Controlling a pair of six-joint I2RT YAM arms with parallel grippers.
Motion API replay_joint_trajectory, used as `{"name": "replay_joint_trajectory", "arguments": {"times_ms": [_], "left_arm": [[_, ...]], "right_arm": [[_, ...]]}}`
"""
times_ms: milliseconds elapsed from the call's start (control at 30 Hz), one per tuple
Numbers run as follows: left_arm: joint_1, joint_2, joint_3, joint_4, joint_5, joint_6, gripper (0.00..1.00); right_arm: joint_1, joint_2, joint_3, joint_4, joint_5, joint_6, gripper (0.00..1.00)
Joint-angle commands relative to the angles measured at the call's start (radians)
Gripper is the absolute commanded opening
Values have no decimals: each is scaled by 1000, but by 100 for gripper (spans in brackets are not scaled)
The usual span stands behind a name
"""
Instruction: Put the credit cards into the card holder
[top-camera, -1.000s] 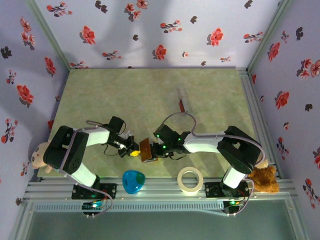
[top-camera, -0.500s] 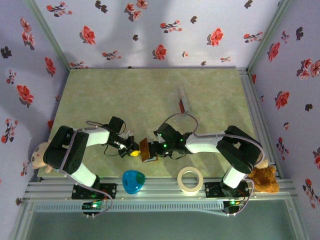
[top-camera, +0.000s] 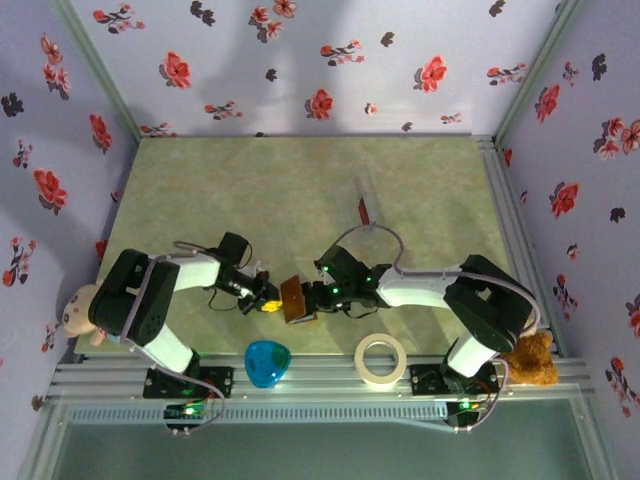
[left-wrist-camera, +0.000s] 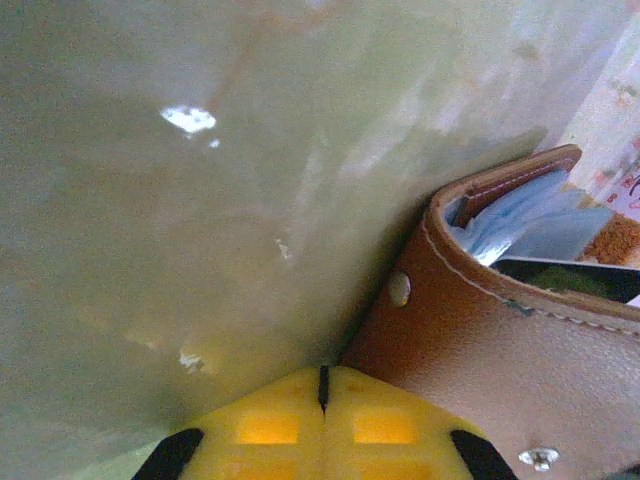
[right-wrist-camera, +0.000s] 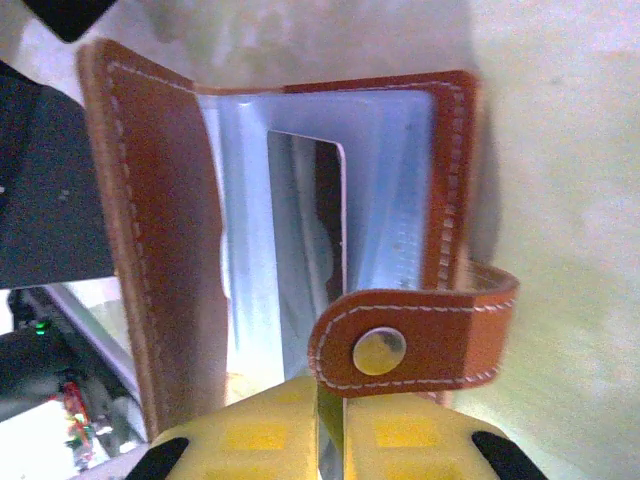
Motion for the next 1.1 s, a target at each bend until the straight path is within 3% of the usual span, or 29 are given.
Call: {"name": "replay_joint_trajectory", "arguments": {"times_ms": [0,200,433,667,767,1067], "left_arm": [[-40,108,0,145,-117,16,0],[-37,24,98,51,-114,46,9],[-21,-42,160,-58,-126,85,10],[-9,-91,150,-83,-123,100,12],[-3,-94,132,-89,-123,108,14],[-3,-47,66,-12,-118,83,15]], "right_arm": [[-7,-42,25,-159,104,-70,11],[-7,-92,38,-191,130,-72,10],[-3,-114,97,-345,224,-109,13],[-6,-121,75,-259,156,-93,6],[-6,-97,74,-239,134,-84,22],[-14,-62,-1,-179,97,-87,34]]}}
